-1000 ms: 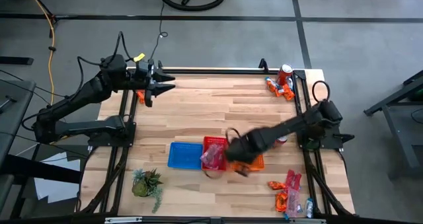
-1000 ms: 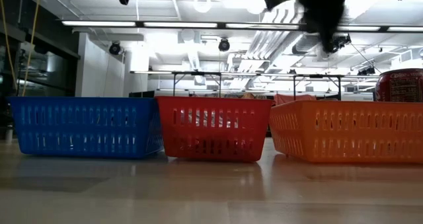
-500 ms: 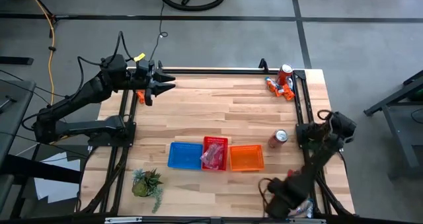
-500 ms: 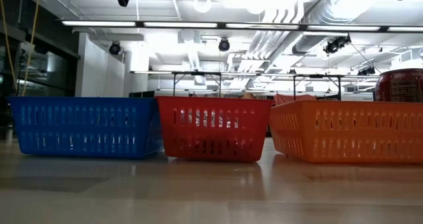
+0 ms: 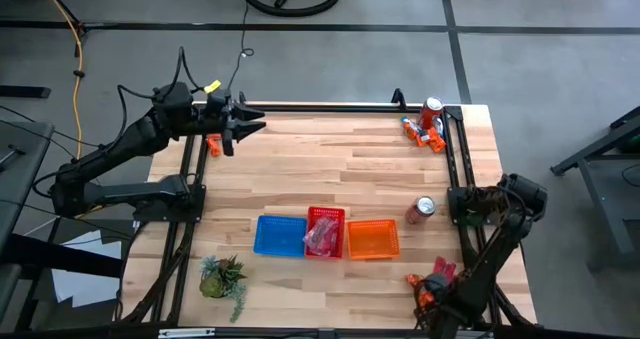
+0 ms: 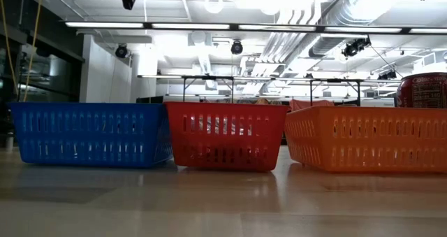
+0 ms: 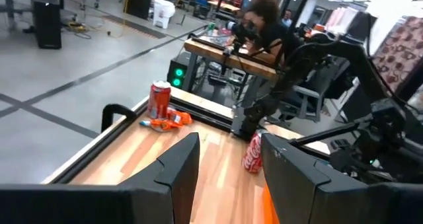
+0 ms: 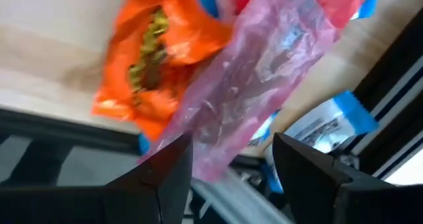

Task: Sort candy
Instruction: Put the red candy pack into the red bin

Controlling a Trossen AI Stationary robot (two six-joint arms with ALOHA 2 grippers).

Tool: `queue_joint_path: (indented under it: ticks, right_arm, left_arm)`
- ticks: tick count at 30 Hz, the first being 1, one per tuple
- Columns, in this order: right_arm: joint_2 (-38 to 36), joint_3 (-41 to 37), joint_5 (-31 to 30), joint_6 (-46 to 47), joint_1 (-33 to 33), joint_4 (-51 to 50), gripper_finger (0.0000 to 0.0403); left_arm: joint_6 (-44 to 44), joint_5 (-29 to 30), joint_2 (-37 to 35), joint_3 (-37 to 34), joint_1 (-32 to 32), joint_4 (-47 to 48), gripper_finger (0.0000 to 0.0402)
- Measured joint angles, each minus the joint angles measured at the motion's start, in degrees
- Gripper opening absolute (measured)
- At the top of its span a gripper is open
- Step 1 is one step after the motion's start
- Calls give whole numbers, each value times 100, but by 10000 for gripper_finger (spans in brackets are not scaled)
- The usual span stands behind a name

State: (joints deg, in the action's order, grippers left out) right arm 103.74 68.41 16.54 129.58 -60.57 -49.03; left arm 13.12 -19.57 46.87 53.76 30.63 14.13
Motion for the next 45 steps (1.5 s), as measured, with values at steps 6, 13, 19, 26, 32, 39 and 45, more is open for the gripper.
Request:
queue_joint_path:
  ticks: [6, 13, 19, 26, 32, 39, 45]
  right_arm:
    - [0, -406, -329, -126, 6, 376, 204]
    - [-25, -861, -297, -398, -10, 841, 109]
    - [8, -600, -397, -956, -24, 251, 14]
    - [-470, 850, -769, -1214, -24, -1547, 1]
    - [-955, 1975, -2653, -2466, 541, -2167, 0]
    - [-719, 1764, -3012, -6370, 2610, -600, 0]
    - [-199, 1146, -2881, -8178, 4213, 1111, 0]
  left_arm:
    - [32, 297, 0, 0, 0, 11, 149]
    - [176, 526, 2, -2, 11, 65, 149]
    - [170, 559, 2, -2, 12, 44, 149]
    - [-279, 587, 2, -2, 197, -57, 149]
    - [-536, 316, 3, -2, 399, 159, 149]
    - [-681, -561, 17, -46, 422, 471, 149]
    - [-604, -1170, 15, -50, 413, 363, 149]
